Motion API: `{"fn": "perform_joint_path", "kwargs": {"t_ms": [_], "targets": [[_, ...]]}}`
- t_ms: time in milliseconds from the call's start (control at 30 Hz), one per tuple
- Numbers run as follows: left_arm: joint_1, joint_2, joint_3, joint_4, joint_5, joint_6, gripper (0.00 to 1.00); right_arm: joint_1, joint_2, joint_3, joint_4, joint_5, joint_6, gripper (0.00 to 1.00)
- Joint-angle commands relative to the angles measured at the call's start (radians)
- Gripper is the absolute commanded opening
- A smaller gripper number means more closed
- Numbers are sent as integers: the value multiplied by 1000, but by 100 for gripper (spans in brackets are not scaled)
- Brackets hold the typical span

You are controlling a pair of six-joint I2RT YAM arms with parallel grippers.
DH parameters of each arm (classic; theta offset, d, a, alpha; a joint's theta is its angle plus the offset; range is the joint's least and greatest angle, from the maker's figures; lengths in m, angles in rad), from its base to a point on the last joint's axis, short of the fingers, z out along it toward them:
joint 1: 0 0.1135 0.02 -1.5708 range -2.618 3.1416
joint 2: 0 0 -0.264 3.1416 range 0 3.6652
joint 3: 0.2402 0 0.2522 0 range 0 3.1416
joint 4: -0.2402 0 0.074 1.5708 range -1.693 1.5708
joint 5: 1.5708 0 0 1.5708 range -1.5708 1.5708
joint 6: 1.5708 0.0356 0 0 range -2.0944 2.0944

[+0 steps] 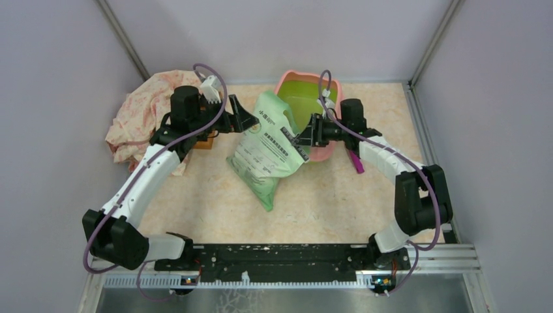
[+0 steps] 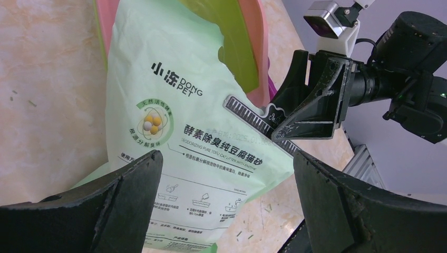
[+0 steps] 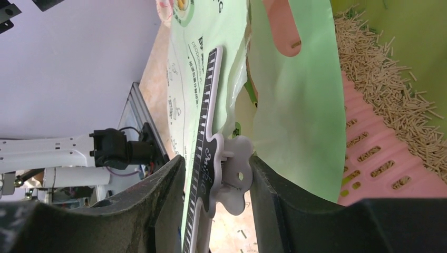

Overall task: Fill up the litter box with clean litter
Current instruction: Remove the clamp from the cat litter bag.

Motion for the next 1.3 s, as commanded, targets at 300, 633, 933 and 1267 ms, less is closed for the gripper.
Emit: {"fn": "perform_joint_path", "kwargs": {"t_ms": [300,633,933,1267], "targets": [[-12,-9,4,9,1,10,99,-8,-67,31,45,-48,5,46],[-17,-6,7,8,0,13,99,-19,-65,60,-12,-25,-23,51],[-22,0,3,10,0,14,99,-36,-70,70,-25,-10,-32,52],[-30,6,2,12,-3,12,99,-39,-56,110,-22,-17,-24,48]]}}
